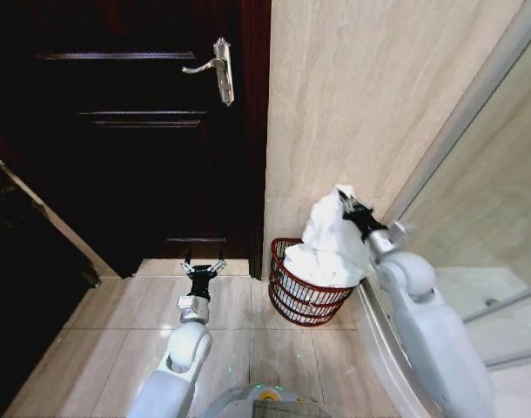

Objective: Discard the used towel into the hamper.

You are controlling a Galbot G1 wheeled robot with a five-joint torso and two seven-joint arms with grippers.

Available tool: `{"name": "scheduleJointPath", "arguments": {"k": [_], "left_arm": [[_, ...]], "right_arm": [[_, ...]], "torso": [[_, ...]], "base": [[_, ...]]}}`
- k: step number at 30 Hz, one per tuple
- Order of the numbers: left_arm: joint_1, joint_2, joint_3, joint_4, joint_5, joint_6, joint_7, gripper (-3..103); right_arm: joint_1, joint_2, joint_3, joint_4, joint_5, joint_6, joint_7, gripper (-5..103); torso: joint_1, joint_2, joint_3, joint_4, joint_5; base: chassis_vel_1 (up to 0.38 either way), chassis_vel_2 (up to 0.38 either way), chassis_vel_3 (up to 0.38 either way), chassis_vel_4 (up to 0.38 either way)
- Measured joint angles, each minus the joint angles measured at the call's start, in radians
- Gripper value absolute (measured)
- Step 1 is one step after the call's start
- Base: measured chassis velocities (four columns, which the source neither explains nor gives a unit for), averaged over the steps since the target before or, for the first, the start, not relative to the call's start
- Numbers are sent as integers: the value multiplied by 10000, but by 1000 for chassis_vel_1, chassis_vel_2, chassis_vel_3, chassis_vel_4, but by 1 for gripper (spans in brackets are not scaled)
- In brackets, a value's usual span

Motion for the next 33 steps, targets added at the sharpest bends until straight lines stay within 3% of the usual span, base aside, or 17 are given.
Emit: {"name": "scheduleJointPath", "arguments": {"k": [8, 15, 20, 28, 31, 33], "left_arm": [[72, -22, -68, -28, 38, -7, 1, 100], [138, -94, -89, -79, 114, -19, -3, 100], [149, -116, -76, -80, 143, -23, -4, 100], [209, -60, -115, -228, 130, 14, -8, 100], [254, 15, -164, -306, 89, 26, -8, 100], [254, 23, -164, -327, 75, 29, -9, 100]], "right_arm": [[757, 47, -369, -163, 334, -82, 212, 2], [-1428, 233, 259, -1073, -377, 58, -8, 2], [-2086, 349, 324, -2006, -494, -35, -222, 2], [-2408, 479, 267, -2785, -746, -1007, -95, 2], [-2621, 474, 344, -2324, -603, -2246, 403, 2], [-2643, 460, 367, -2169, -519, -2565, 602, 0]], "torso": [[0, 1, 0, 0, -1], [-1, 2, -2, -8, 7], [-1, 2, -1, -4, 5], [-1, 3, -3, 0, -2], [-2, 3, -2, -1, 1], [-1, 3, -2, -1, 4]], "base": [[0, 0, 0, 0], [0, 0, 0, 0], [0, 0, 0, 0], [0, 0, 0, 0], [0, 0, 0, 0], [0, 0, 0, 0]]}}
